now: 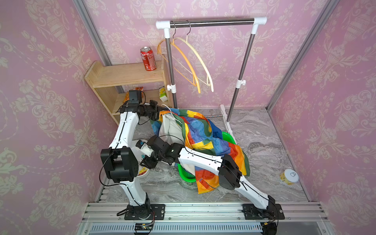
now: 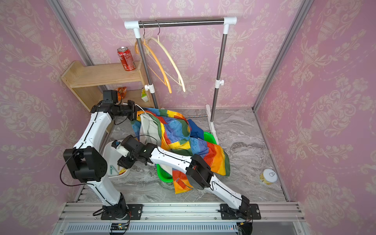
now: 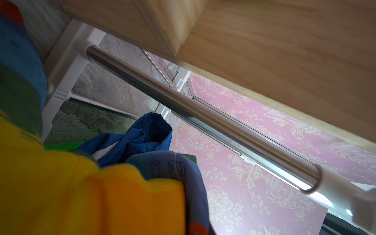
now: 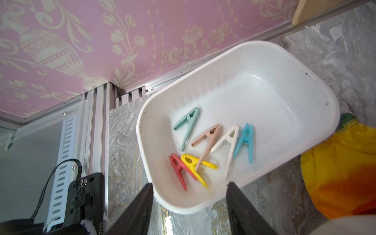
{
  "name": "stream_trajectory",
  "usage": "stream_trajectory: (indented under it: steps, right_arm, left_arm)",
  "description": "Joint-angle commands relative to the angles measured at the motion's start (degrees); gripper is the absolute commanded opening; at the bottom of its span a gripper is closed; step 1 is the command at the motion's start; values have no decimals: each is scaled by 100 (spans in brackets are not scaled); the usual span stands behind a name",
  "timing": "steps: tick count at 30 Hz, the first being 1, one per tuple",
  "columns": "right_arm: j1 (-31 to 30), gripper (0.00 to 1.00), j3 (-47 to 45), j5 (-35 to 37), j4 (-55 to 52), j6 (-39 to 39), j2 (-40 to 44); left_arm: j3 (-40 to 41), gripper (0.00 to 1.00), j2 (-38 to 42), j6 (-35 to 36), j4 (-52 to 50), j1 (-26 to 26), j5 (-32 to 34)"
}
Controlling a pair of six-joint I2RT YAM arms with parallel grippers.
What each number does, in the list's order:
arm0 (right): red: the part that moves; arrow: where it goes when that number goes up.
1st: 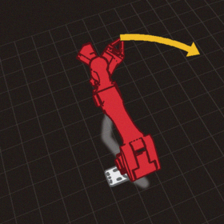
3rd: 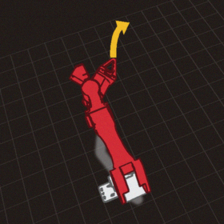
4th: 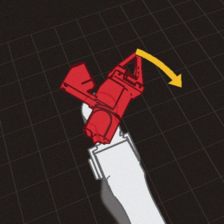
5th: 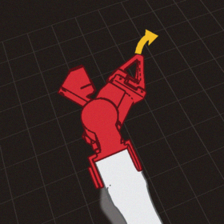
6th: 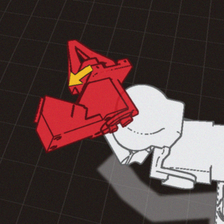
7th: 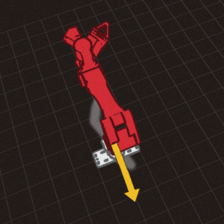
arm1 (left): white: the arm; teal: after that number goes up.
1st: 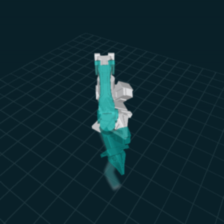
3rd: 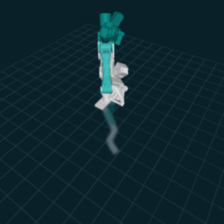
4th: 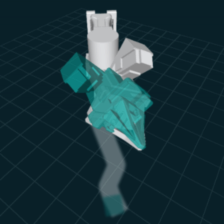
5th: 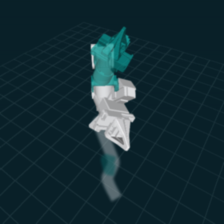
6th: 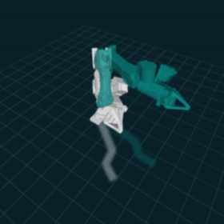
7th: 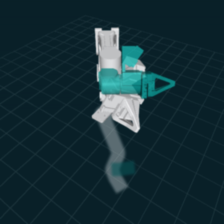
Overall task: Remove the clothespins securing jackets to the hanger
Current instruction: Place the clothespin in the storage box, then remove the jacket from the hanger.
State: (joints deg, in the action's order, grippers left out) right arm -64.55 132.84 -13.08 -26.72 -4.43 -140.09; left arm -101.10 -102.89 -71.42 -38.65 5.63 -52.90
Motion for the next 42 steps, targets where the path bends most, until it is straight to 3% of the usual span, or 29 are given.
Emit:
stream_trajectory:
  steps: [1, 6, 11, 14, 16, 18, 23, 31, 33, 36, 38, 42]
  right_arm:
    - [87, 60, -513, 142, -609, 401, 1490]
    - [404, 65, -2544, 445, -593, 260, 3877]
    - [715, 88, -3382, 1291, -693, 217, 5620]
    - [711, 99, -3386, 1676, -1036, 144, 5883]
    - [649, 100, -3587, 1857, -1058, 91, 6014]
    - [475, 100, -3796, 2476, -1113, 212, 6081]
    - [47, 100, -4597, 4193, -1071, 422, 6125]
    - [-87, 97, -5637, 6458, -148, 1, 6745]
    - [-109, 97, -5680, 6296, -148, -3, 7034]
    - [-126, 98, -5468, 5057, -483, -19, 7494]
    - [-128, 100, -5251, 4622, -763, -201, 7731]
    - [-115, 100, -5319, 4997, -1067, -22, 7758]
  left_arm:
    - [81, 0, 278, -40, 194, 10, -319]
    - [-33, 0, 377, 145, -131, -109, -186]
    - [147, 0, 875, 129, -401, -323, 235]
    - [519, 0, 1485, -459, 129, -689, 817]
    - [885, 0, 1840, -1053, 939, -1043, 1271]
    - [1063, 0, 2023, -1371, 1476, -1327, 1660]
    - [865, 0, 2072, -1312, 2004, -1848, 2394]
    - [734, 0, 2035, -1078, 2030, -2016, 2578]
    - [744, 0, 2006, -983, 1961, -2021, 2632]
    - [845, 0, 1889, -1128, 2221, -2014, 2593]
    - [809, 0, 1743, -1234, 2411, -2015, 2572]
    - [406, 0, 1515, -1163, 2447, -2070, 2522]
